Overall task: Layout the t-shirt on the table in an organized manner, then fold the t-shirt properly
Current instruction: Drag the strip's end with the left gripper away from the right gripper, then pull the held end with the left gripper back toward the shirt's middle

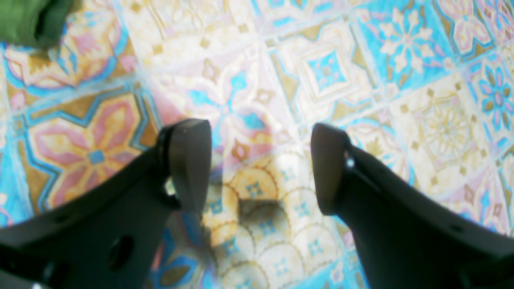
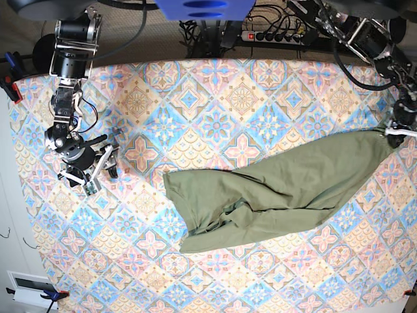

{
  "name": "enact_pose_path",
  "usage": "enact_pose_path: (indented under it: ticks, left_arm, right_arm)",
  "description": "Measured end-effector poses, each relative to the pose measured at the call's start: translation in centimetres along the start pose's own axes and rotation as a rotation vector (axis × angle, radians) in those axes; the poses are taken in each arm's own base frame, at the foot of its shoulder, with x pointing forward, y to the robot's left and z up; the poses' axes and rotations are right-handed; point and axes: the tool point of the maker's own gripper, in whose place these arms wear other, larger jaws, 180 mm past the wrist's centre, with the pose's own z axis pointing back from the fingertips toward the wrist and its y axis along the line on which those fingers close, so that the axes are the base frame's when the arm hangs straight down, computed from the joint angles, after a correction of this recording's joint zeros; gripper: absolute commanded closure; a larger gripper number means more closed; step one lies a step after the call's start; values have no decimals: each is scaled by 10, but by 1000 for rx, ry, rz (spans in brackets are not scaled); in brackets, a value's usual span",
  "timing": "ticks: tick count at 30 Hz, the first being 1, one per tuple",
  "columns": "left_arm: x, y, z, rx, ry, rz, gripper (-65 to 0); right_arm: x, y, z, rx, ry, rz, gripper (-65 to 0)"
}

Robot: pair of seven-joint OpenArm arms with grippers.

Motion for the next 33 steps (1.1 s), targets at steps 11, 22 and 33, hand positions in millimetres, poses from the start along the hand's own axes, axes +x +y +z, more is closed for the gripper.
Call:
enact_pose_path:
  ticks: [11, 22, 33]
  left_arm:
    - [7, 27, 11, 76, 13, -137, -342]
    - [-2, 58, 34, 128, 19, -158, -332]
    - [-40, 35, 8, 81, 95, -130, -332]
  right_arm:
    - [2, 32, 4, 57, -8, 74, -378]
    - [1, 31, 4, 56, -3, 74, -378]
    - [6, 30, 5, 51, -15, 80, -378]
